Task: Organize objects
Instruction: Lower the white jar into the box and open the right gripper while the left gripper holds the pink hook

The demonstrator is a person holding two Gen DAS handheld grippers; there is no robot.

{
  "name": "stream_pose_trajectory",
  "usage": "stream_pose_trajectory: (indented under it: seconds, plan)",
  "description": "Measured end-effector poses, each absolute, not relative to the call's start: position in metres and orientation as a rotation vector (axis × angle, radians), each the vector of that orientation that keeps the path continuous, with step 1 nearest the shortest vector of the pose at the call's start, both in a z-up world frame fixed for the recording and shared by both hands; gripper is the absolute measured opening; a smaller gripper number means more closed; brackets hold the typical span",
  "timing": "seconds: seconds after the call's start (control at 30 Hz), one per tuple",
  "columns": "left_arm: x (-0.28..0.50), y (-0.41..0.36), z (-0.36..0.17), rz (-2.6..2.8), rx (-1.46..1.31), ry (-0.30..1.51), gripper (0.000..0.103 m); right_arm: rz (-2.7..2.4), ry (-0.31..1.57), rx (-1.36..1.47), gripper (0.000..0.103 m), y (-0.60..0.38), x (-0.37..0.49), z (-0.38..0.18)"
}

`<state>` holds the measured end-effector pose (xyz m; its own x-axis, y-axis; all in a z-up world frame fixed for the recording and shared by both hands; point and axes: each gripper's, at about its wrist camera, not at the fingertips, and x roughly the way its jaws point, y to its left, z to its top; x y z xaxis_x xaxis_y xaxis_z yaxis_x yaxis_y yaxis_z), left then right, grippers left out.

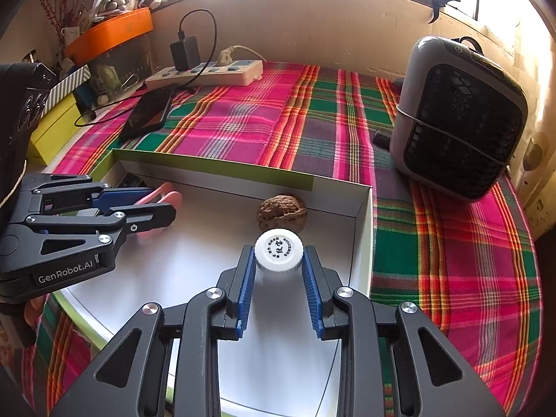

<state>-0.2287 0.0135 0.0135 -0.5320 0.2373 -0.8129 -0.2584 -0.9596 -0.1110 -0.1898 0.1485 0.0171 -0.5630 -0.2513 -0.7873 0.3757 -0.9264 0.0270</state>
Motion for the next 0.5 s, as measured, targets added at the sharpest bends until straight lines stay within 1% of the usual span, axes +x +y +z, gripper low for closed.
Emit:
stream_pose_trajectory:
  seconds: [0.37, 0.5]
  plan:
    - [-0.2289, 0.0133, 0.0129, 2.527, -1.336, 0.02, 0.023, -2.496, 0.19, 1.222, 0.029, 0.148, -0.1883, 0.0173]
    - [-0.2287, 0.0132, 0.0125, 2.524, -1.338, 0.019, 0.025, -2.482, 0.186, 1.218, 0.037, 0.1456, -0.1871, 0.0174]
